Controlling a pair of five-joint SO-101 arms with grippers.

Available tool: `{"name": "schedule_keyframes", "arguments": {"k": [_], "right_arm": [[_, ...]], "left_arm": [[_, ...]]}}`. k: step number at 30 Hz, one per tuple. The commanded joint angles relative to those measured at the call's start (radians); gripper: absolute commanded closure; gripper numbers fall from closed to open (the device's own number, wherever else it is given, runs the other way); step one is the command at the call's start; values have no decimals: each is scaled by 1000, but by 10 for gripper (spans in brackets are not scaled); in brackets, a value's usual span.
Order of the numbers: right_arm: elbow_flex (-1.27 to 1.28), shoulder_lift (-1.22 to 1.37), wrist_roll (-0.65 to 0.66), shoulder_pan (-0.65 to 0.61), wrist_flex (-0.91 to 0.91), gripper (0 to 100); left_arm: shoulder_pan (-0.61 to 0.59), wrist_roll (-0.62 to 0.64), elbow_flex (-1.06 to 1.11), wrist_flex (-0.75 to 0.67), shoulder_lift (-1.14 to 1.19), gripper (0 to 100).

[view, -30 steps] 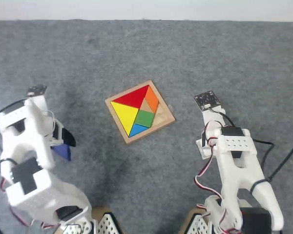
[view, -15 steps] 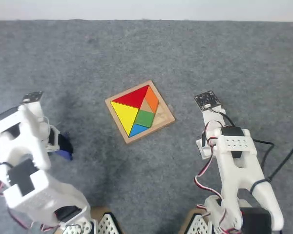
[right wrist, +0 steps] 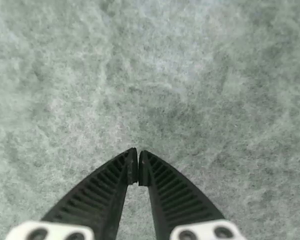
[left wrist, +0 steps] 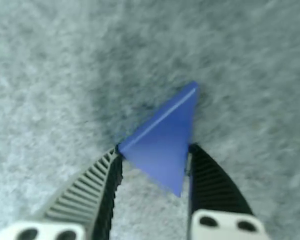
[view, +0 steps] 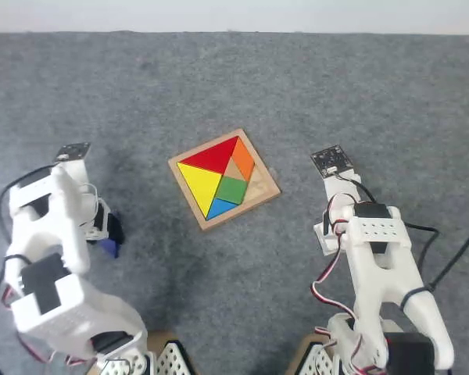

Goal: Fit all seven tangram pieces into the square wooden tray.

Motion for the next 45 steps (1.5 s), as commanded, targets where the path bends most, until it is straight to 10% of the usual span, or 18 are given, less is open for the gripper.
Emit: {"name": "schedule_keyframes", "arguments": {"k": [1, 23, 37, 45], "right_arm": [[-3, -44, -5, 1, -8, 986], [-141, -36, -5, -84, 114, 986], [-993, 334, -181, -834, 343, 954], [-1544, 883, -138, -1023, 351, 868]], "left_arm": [[-2, 14, 2, -26, 0, 865], [-192, -77, -252, 199, -443, 721], [-712, -66, -1250, 400, 400, 718], [-865, -94, -1954, 539, 893, 719]]}}
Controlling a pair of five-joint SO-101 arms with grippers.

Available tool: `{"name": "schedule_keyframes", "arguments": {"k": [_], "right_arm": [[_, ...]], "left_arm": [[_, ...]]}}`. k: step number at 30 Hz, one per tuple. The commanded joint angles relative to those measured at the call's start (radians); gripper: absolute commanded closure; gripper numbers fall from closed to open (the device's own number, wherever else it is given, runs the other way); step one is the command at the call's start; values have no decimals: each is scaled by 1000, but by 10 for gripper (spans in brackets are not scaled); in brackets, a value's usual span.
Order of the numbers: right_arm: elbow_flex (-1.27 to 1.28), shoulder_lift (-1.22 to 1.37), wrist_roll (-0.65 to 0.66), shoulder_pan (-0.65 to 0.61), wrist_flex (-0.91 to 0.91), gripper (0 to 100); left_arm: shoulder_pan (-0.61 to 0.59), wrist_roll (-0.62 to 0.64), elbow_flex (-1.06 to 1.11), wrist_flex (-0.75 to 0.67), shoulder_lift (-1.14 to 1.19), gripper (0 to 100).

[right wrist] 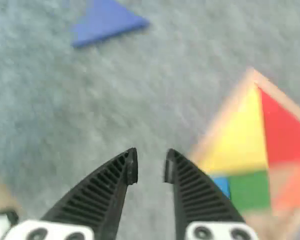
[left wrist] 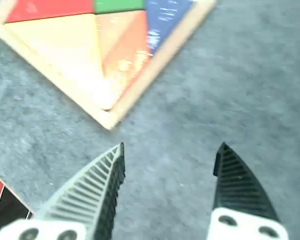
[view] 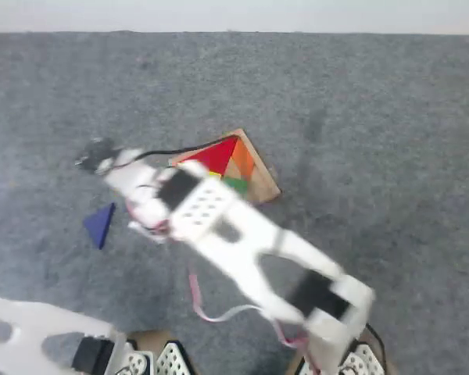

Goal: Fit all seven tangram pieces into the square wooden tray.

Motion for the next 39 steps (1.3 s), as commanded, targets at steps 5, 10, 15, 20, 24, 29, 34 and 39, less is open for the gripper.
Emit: {"name": "schedule_keyframes", "arguments": {"k": [5, 10, 15, 20, 24, 29, 34, 39], "right_arm": [[-540, 354, 21, -99, 7, 865], [-770, 499, 21, -119, 2, 864], [-930, 644, 21, -174, 5, 864], [-1005, 746, 31, -197, 85, 858], [-1060, 769, 8, -196, 162, 783], [-1083, 779, -232, -193, 99, 758], [-1076, 805, -284, -194, -35, 760], [-1076, 880, -282, -171, -117, 760]], "left_arm": [[-78, -31, -561, 81, 301, 720], [-120, -32, -559, 80, 305, 720], [-149, -31, -553, 81, 253, 720], [-195, -29, -553, 81, 180, 719], [-203, -29, -553, 81, 152, 719], [-203, -29, -552, 81, 155, 719], [-221, -31, -552, 81, 153, 719], [-245, -35, -552, 81, 153, 719]]}}
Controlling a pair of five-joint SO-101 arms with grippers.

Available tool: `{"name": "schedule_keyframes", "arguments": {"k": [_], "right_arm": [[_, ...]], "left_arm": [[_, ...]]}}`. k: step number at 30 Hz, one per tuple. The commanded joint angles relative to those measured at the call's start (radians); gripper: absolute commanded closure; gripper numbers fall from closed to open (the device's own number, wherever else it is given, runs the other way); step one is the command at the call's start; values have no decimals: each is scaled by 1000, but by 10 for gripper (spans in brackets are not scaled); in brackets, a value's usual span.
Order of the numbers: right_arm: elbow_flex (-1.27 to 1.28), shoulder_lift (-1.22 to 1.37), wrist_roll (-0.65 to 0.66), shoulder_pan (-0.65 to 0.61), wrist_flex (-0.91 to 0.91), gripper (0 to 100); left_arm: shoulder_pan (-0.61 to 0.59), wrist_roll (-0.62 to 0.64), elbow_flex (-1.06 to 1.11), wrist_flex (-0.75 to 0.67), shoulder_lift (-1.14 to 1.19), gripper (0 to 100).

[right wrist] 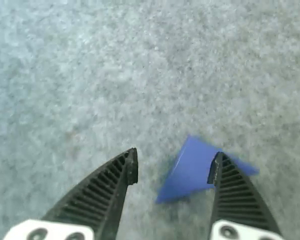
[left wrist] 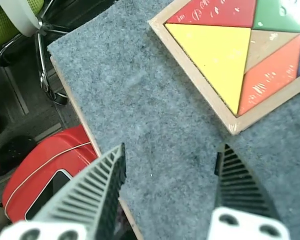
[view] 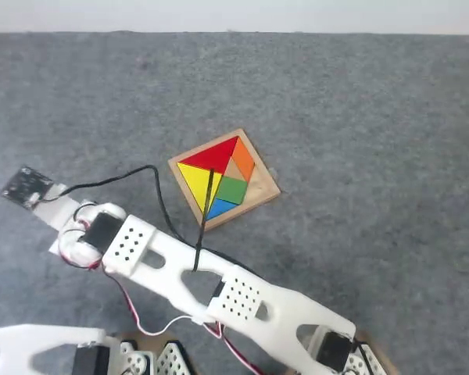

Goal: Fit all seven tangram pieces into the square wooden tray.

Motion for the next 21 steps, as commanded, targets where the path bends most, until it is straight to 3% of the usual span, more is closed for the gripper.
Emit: {"name": "schedule_keyframes", "arguments": {"k": [1, 9, 13, 21], "right_arm": [[-52, 15, -12, 31, -45, 760], [-43, 56, -8, 113, -62, 760], [-49, 67, 51, 165, 10, 760], [-75, 38, 48, 263, 200, 760]], "left_arm": [[-17, -8, -33, 32, -78, 719], [-18, -9, -31, 34, -78, 720], [-28, -9, -35, 34, -83, 720], [-20, -8, -33, 34, -78, 720]]}}
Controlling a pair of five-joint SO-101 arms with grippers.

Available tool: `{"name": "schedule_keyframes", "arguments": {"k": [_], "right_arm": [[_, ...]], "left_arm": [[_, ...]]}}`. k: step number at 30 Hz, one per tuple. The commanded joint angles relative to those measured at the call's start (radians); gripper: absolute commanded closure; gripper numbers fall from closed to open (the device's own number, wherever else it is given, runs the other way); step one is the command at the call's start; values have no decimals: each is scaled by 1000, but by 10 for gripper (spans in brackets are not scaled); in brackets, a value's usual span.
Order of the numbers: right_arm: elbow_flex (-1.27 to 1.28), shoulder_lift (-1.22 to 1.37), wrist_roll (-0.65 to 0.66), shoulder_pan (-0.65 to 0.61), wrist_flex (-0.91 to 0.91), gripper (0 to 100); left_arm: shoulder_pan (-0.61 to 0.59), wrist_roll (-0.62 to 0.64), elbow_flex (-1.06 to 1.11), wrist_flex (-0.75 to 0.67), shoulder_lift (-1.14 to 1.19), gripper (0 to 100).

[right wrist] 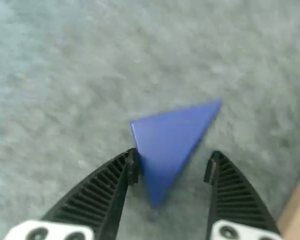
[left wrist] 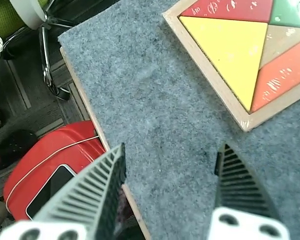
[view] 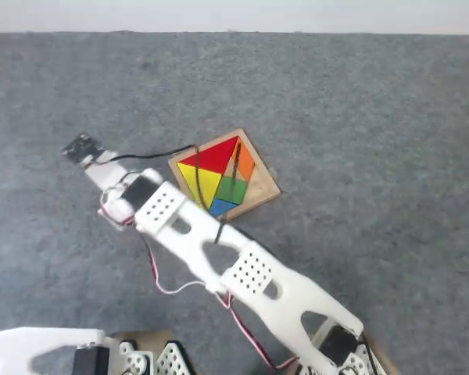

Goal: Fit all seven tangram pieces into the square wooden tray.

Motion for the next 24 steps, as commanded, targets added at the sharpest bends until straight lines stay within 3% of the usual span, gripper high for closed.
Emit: {"name": "schedule_keyframes", "arguments": {"k": [1, 9, 20, 24], "right_arm": [[-68, -51, -12, 38, 107, 760], [-77, -99, -141, 18, 242, 760], [-69, -197, -463, -10, 24, 761], [-72, -134, -465, -47, -87, 761]], "left_arm": [[6, -6, -33, 34, -78, 720], [15, -6, -31, 34, -77, 720], [31, -8, -36, 32, -17, 720], [28, -8, -38, 32, -17, 720]]}}
